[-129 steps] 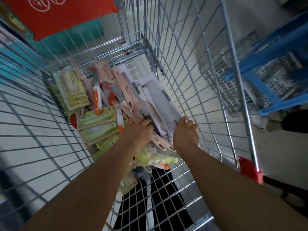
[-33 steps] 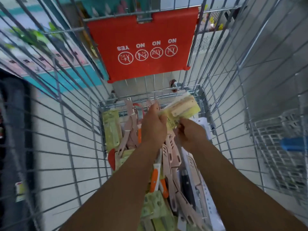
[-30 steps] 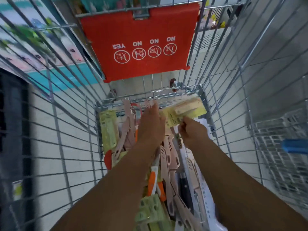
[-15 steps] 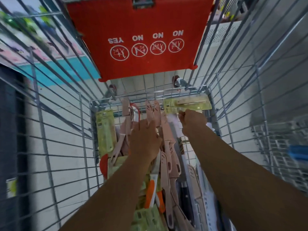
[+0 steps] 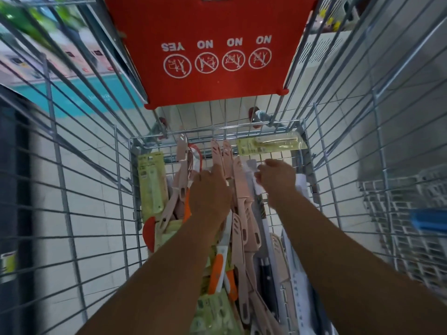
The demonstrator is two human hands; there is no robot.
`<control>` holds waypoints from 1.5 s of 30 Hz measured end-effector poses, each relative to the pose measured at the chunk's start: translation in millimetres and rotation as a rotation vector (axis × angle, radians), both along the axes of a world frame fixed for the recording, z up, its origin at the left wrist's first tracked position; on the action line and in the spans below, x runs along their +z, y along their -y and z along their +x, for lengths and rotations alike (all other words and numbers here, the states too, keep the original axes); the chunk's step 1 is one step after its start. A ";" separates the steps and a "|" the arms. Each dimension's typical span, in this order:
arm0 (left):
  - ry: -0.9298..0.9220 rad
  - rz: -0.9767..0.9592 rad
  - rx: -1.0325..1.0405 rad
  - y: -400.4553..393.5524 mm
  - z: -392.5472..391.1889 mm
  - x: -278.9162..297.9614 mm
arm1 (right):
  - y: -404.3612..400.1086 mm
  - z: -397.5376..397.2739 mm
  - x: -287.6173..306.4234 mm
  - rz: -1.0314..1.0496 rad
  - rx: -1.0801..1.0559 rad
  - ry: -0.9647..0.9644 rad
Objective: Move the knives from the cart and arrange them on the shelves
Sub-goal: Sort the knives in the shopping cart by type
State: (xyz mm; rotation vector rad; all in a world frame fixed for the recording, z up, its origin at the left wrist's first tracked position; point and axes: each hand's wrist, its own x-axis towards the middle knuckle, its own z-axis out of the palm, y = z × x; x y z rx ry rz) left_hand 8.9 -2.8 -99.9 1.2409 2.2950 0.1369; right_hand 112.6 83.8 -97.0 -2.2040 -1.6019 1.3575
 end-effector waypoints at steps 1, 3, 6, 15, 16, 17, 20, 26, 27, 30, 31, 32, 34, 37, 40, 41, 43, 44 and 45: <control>-0.028 -0.001 -0.012 1.1 4.2 0.1 | 12.4 -0.9 -0.1 0.061 0.121 0.025; -0.076 -0.010 -0.022 3.4 10.0 -3.3 | 34.2 -6.3 7.6 0.131 0.380 0.070; -0.113 -0.009 0.031 1.9 9.4 -13.1 | 49.5 -5.3 16.7 0.222 0.675 0.114; 0.038 -0.009 0.242 -0.4 6.0 -0.6 | 66.7 -4.5 4.3 0.086 0.439 0.213; 0.036 -0.017 0.220 -0.4 5.0 -0.3 | 66.3 -5.4 3.8 0.082 0.440 0.217; 0.025 -0.033 0.184 0.0 4.4 0.2 | 65.9 -5.6 4.9 0.083 0.459 0.218; -0.025 -0.037 0.065 5.4 2.6 2.3 | 68.4 -2.3 6.2 0.079 0.563 0.198; -0.174 0.136 0.144 27.7 -23.7 8.4 | 76.4 -2.3 3.1 0.025 0.494 0.188; -0.190 0.096 0.143 31.7 -33.2 5.4 | 77.4 -2.5 3.7 0.035 0.506 0.211; -0.162 -0.070 0.031 40.3 -54.3 -6.0 | 80.9 -7.1 2.5 0.157 0.558 0.314; -0.143 -0.100 0.013 41.4 -56.4 -8.7 | 81.8 -10.4 2.2 0.232 0.589 0.340; -0.125 -0.119 0.017 43.1 -55.5 -8.4 | 83.1 -14.4 1.7 0.308 0.625 0.350; -0.158 -0.110 -0.010 49.9 -48.7 -6.5 | 87.3 -24.1 1.9 0.430 0.679 0.316; -0.148 -0.082 0.086 66.1 -37.0 5.9 | 94.5 -40.4 9.3 0.522 0.688 0.225; -0.035 -0.072 0.182 87.4 -19.2 17.8 | 101.9 -50.9 8.8 0.320 0.743 0.257; -0.005 -0.070 0.192 95.5 -14.1 20.8 | 104.5 -52.5 8.3 0.274 0.763 0.300; 0.036 -0.044 0.147 107.3 -4.4 25.2 | 111.2 -53.5 8.9 0.200 0.784 0.326; 0.012 -0.034 0.108 111.9 -3.4 28.9 | 114.6 -53.3 9.3 0.166 0.788 0.316; -0.021 -0.020 0.113 114.5 -5.2 30.2 | 116.6 -53.0 9.3 0.144 0.788 0.304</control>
